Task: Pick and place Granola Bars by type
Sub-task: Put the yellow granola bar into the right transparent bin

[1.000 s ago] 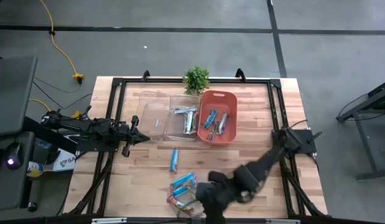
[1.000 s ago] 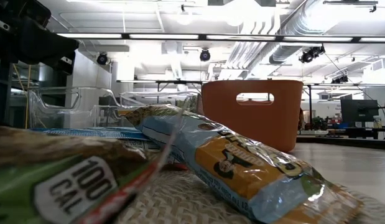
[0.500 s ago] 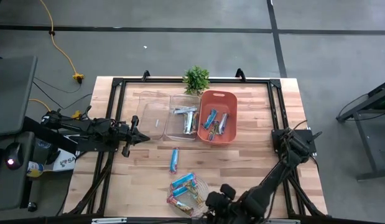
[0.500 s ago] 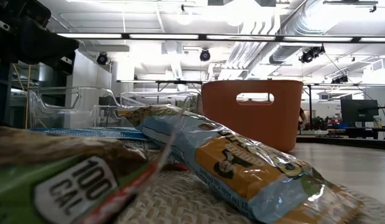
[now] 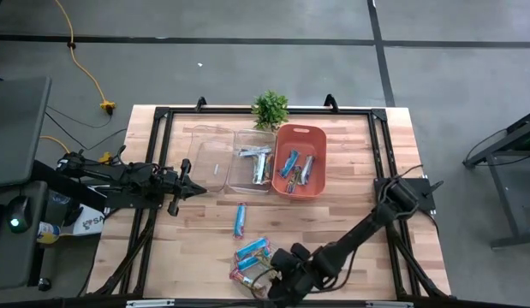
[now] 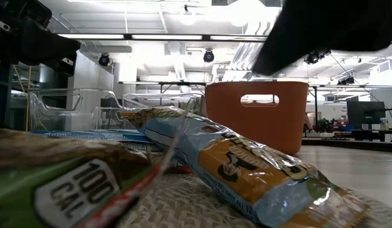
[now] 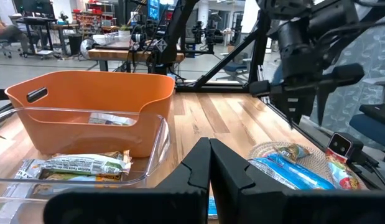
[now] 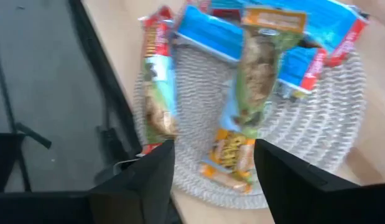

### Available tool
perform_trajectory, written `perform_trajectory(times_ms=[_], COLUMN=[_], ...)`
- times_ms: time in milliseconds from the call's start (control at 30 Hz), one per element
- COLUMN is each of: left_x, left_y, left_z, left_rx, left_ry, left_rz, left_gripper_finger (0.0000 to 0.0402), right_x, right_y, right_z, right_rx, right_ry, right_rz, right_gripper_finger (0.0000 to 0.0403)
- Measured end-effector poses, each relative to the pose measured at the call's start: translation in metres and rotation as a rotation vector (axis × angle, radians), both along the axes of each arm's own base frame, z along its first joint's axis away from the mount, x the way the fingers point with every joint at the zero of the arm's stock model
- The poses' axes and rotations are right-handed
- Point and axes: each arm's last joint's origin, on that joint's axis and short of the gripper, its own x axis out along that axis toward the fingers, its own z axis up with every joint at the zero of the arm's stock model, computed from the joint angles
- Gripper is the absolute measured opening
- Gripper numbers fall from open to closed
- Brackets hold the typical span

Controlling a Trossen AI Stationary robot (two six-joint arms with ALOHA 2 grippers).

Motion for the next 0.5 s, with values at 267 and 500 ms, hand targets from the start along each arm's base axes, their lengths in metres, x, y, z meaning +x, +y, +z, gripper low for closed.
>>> perform_trajectory(times_ms=[267,500], left_x=[0.000,0.000], left_y=[0.000,0.000], left_z=[0.000,0.000], left_rx=[0.000,0.000], left_ry=[0.000,0.000], left_rz=[0.000,0.000], left_gripper_finger=[0.0001,0.0001], right_x=[0.011,0.016], right_y=[-0.015,-0.021], right_z=[-0.003,-0.003], right_rx=[-0.037,-0.061], right_ry=[-0.017,-0.023], right_rz=[0.009,0.018], right_gripper_finger=[0.0255,0.0268])
